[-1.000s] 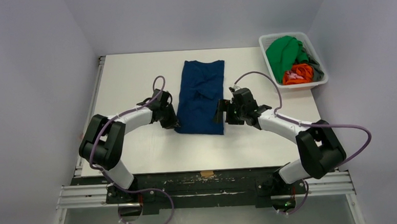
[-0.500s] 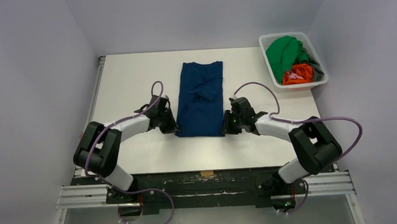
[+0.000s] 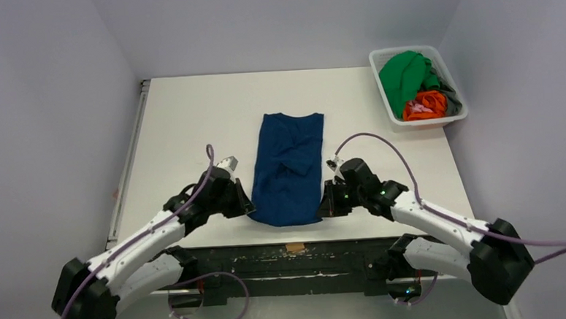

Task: Fold and stack the t-shirts
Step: Grab one side of the 2/3 rectangular tshirt with both arms, then fold the long partially folded tshirt into a neat square

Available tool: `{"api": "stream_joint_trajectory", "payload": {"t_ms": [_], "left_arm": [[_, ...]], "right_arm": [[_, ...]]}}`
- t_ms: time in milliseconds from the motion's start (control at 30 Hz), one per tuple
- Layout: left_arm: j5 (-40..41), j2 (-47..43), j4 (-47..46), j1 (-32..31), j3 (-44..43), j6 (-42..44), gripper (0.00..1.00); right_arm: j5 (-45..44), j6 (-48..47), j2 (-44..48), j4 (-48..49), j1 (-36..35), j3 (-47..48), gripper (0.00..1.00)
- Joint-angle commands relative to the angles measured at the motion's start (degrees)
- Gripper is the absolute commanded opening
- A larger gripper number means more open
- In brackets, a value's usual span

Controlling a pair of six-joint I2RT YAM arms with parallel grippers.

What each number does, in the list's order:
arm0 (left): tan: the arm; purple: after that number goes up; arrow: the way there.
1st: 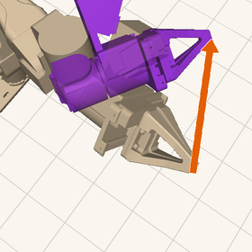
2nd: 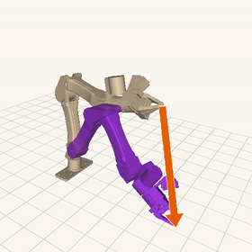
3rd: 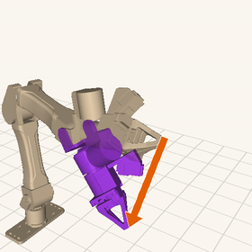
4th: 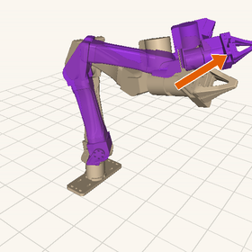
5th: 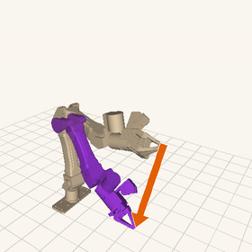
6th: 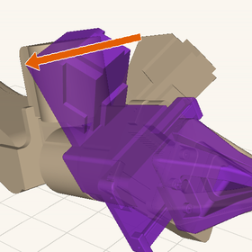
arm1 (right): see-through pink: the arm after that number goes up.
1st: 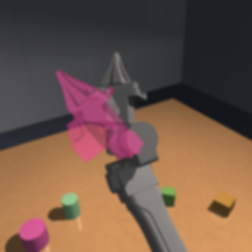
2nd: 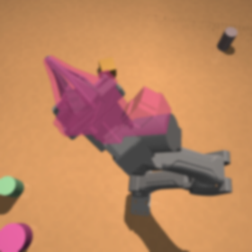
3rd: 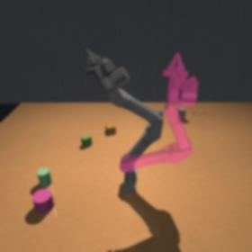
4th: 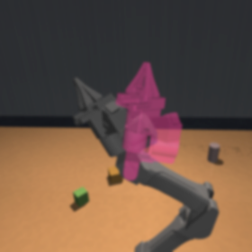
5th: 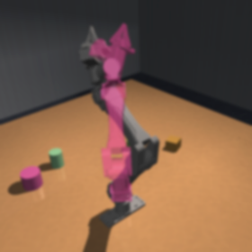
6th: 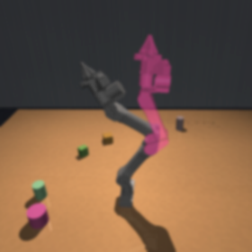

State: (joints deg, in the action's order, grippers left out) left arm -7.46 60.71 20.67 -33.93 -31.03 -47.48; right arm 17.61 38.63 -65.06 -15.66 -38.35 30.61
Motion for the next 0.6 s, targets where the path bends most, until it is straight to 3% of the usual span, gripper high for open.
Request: {"api": "stream_joint_trajectory", "payload": {"t_ms": [0, 100, 200, 400, 567], "left_arm": [[2.53, -16.12, 8.08, -5.33, 1.4, -3.77, 0.0], [1.43, -22.61, 8.87, -5.6, -0.9, -2.82, 0.0], [4.56, -22.46, 9.68, -5.54, -5.23, -0.82, 0.0], [11.79, -10.72, 10.35, -3.77, -16.93, 3.29, 0.0], [8.2, 0.86, 8.32, 4.14, -24.68, 5.4, 0.0]], "right_arm": [[5.43, 1.14, 12.03, -9.14, -0.62, 0.17, 0.0], [4.6, 0.5, 17.33, -11.27, -0.66, 3.16, 0.0], [0.95, 1.14, 18.8, -12.06, -0.54, 7.6, 0.0], [-9.94, -0.13, 12.06, -11.72, 2.28, 16.01, 0.0], [-5.0, -0.95, 3.16, -6.08, 12.14, 21.39, 0.0]]}}
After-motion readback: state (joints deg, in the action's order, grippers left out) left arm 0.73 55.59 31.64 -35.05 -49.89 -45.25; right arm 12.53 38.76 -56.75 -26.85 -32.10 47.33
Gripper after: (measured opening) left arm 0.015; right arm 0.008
